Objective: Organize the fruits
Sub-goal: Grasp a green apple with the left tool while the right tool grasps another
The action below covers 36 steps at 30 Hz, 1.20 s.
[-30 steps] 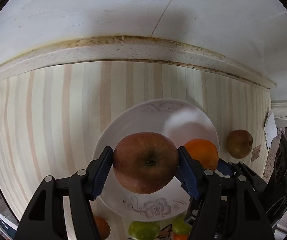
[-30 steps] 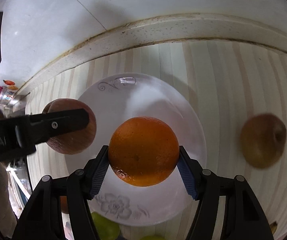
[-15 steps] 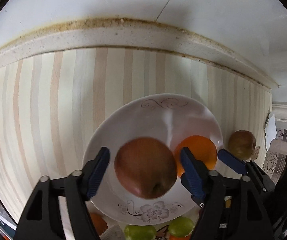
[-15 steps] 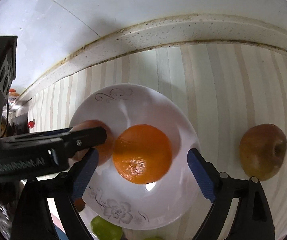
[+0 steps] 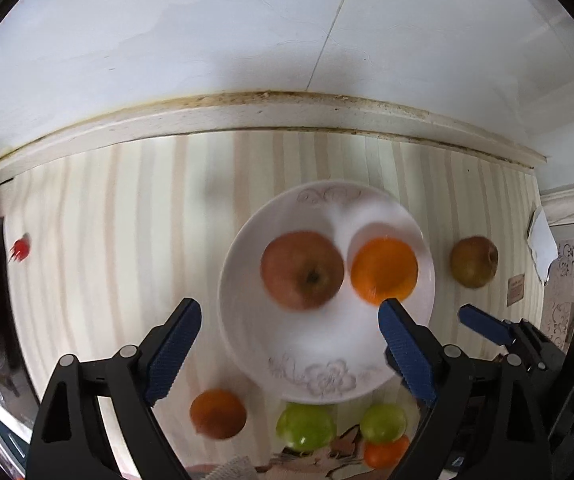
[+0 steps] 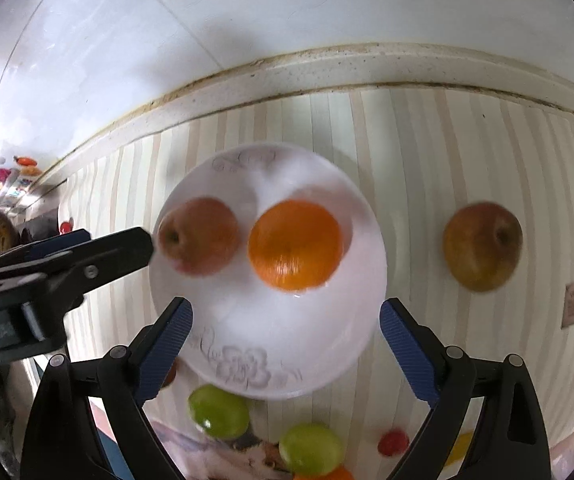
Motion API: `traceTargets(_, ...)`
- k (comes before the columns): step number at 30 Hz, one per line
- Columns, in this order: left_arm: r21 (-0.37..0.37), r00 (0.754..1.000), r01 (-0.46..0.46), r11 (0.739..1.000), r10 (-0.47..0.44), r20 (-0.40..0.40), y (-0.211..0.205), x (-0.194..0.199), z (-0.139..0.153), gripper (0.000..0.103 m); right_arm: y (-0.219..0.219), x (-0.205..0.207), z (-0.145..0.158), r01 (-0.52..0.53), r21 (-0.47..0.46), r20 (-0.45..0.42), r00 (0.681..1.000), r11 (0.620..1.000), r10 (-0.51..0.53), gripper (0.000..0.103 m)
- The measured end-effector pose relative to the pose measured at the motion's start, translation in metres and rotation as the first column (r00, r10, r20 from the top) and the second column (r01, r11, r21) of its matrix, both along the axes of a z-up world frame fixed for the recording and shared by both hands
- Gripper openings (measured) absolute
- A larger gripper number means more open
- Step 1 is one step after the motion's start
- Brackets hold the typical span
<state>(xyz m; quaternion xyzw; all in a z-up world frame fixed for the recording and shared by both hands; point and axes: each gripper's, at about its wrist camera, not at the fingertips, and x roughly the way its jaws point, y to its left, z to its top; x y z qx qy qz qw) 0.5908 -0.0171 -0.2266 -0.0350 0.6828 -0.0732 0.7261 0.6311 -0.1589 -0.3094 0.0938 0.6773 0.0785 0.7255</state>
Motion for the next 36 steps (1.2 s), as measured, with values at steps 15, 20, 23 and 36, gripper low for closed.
traceTargets(15,0.036,0.989,-0.038,0.999,0.032,0.147,0.024,-0.088,0.062,0.091,0.000,-0.087,0.056,-0.006,0.067,0.038,0.999,0.998,0.003,0.097)
traceTargets(20,0.069,0.998,0.000,0.998,-0.005,0.060,0.017,-0.121,0.023,0.091,-0.015,-0.110,0.017,0.063,0.083,-0.047,0.997,0.995,-0.060,0.094)
traceTargets(23,0.065,1.000,0.022,0.998,-0.021,-0.017,0.010,-0.129,-0.013,0.091,-0.022,-0.122,-0.016,0.087,0.083,-0.116,0.990,0.993,-0.077,0.086)
traceTargets(36,-0.019,0.980,0.077,0.997,-0.079,-0.181,-0.015,-0.122,-0.090,0.079,-0.025,-0.153,-0.054,0.039,0.083,-0.150,0.988,0.996,-0.026,0.082)
